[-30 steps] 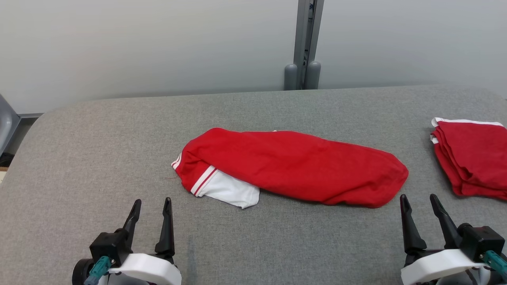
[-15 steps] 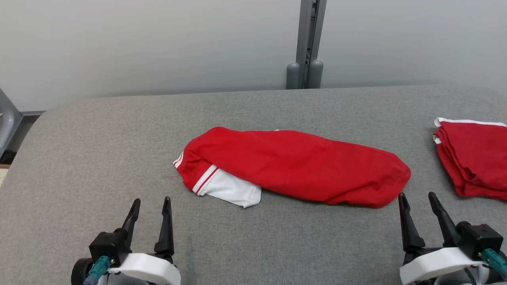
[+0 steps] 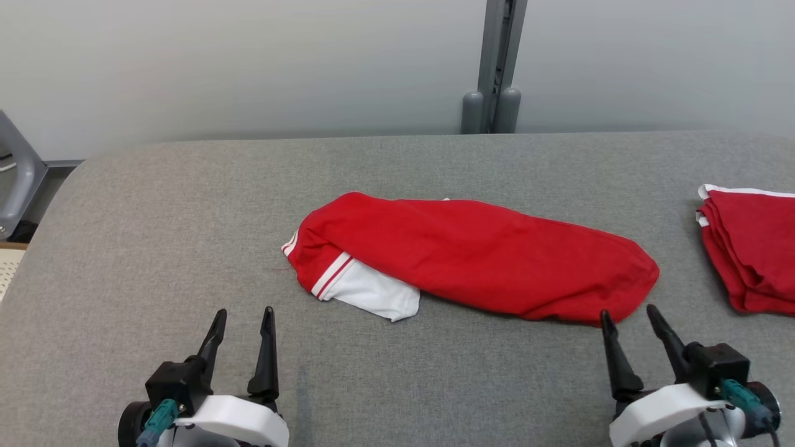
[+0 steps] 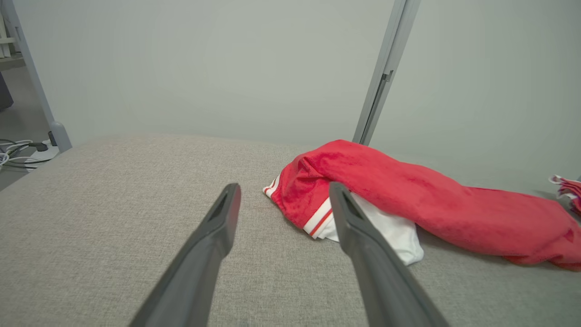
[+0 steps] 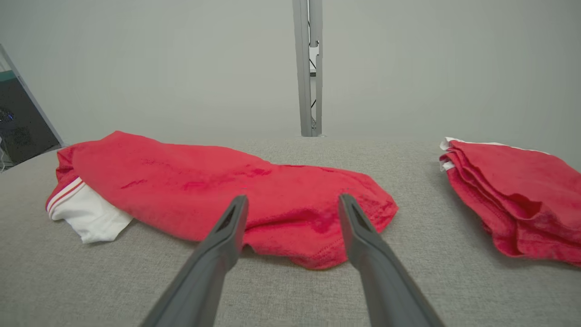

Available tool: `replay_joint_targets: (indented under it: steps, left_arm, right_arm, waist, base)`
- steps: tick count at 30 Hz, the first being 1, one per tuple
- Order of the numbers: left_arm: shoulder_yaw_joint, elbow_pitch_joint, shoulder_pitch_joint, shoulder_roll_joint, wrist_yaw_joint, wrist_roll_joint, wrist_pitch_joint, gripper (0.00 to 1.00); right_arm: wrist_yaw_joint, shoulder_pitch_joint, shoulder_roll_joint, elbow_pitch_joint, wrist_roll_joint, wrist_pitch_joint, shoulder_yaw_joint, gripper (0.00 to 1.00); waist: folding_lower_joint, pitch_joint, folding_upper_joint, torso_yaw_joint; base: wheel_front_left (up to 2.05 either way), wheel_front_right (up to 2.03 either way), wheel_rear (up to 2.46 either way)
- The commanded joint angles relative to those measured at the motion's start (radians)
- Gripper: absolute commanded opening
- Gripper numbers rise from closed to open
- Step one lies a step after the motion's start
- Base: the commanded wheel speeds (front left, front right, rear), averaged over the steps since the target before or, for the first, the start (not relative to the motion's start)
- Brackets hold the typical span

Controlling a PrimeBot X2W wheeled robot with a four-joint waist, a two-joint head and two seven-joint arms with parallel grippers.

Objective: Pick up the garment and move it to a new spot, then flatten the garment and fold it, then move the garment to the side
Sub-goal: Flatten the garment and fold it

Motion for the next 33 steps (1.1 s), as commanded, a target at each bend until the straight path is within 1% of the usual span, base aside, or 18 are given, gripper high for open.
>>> replay_joint_targets:
  steps: [1, 6, 12, 16, 20, 21, 22, 23, 24, 26, 27, 30, 33]
  left_arm:
    - [-0.003, -0.002, -0.016, 0.003, 0.006, -0.003, -0.001, 1.00]
    - [-0.015, -0.002, -0.029, 0.003, 0.008, -0.012, -0.001, 1.00]
    - [-0.024, -0.007, -0.037, 0.003, 0.014, -0.020, -0.001, 1.00]
    - [-0.030, -0.007, -0.042, 0.003, 0.017, -0.025, -0.001, 1.00]
    - [-0.041, -0.007, -0.050, 0.003, 0.020, -0.031, -0.001, 1.00]
    - [-0.044, -0.007, -0.051, 0.003, 0.019, -0.031, -0.001, 1.00]
    - [-0.044, -0.008, -0.051, 0.003, 0.019, -0.030, -0.001, 1.00]
    - [-0.044, -0.007, -0.051, 0.003, 0.019, -0.030, -0.001, 1.00]
    - [-0.044, -0.007, -0.051, 0.003, 0.019, -0.030, -0.001, 1.00]
    - [-0.044, -0.005, -0.050, 0.003, 0.019, -0.029, -0.001, 1.00]
    - [-0.043, -0.004, -0.049, 0.003, 0.020, -0.028, -0.001, 1.00]
    - [-0.040, 0.001, -0.038, 0.003, 0.021, -0.024, -0.001, 1.00]
    - [-0.043, 0.004, -0.029, 0.003, 0.019, -0.023, -0.001, 1.00]
  right_arm:
    - [0.000, -0.016, -0.005, 0.019, -0.030, 0.017, 0.010, 1.00]
    - [0.000, -0.054, -0.006, 0.102, -0.128, 0.063, 0.030, 1.00]
    - [0.000, -0.117, -0.007, 0.209, -0.273, 0.092, -0.010, 1.00]
    - [0.000, -0.160, -0.011, 0.276, -0.316, 0.091, -0.033, 1.00]
    - [0.000, -0.207, -0.023, 0.345, -0.332, 0.080, -0.054, 1.00]
    - [0.000, -0.217, -0.026, 0.361, -0.335, 0.076, -0.058, 0.98]
    - [0.000, -0.227, -0.027, 0.377, -0.336, 0.070, -0.061, 0.49]
    - [0.000, -0.238, -0.030, 0.392, -0.339, 0.064, -0.064, 0.40]
    - [0.000, -0.238, -0.030, 0.392, -0.339, 0.064, -0.064, 0.40]
    - [0.000, -0.258, -0.032, 0.416, -0.337, 0.047, -0.065, 0.05]
    - [0.000, -0.266, -0.031, 0.426, -0.332, 0.039, -0.063, 0.00]
    - [0.000, -0.283, -0.026, 0.439, -0.306, 0.013, -0.047, 0.00]
    - [0.000, -0.289, -0.020, 0.416, -0.263, -0.007, -0.018, 0.00]
  waist:
    - [0.0000, 0.008, 0.0000, 0.010]
    - [0.0000, 0.030, 0.0000, 0.044]
    - [0.0000, 0.056, 0.0000, 0.089]
    - [0.0000, 0.071, 0.0000, 0.114]
    - [0.0000, 0.086, 0.0000, 0.136]
    - [0.0000, 0.089, 0.0000, 0.141]
    - [0.0000, 0.091, 0.0000, 0.144]
    - [0.0000, 0.093, 0.0000, 0.146]
    - [0.0000, 0.093, 0.0000, 0.146]
    - [0.0000, 0.094, 0.0000, 0.149]
    - [0.0000, 0.093, 0.0000, 0.150]
    - [0.0000, 0.083, 0.0000, 0.143]
    - [0.0000, 0.069, 0.0000, 0.126]
  base:
    - [0.00, 0.00, 0.00]
    - [0.00, 0.00, 0.00]
    - [0.00, 0.00, 0.00]
    - [0.00, 0.00, 0.00]
    - [0.00, 0.00, 0.00]
    - [0.00, 0.00, 0.00]
    - [0.00, 0.00, 0.00]
    - [0.00, 0.00, 0.00]
    - [0.00, 0.00, 0.00]
    - [0.00, 0.00, 0.00]
    - [0.00, 0.00, 0.00]
    - [0.00, 0.00, 0.00]
    - [0.00, 0.00, 0.00]
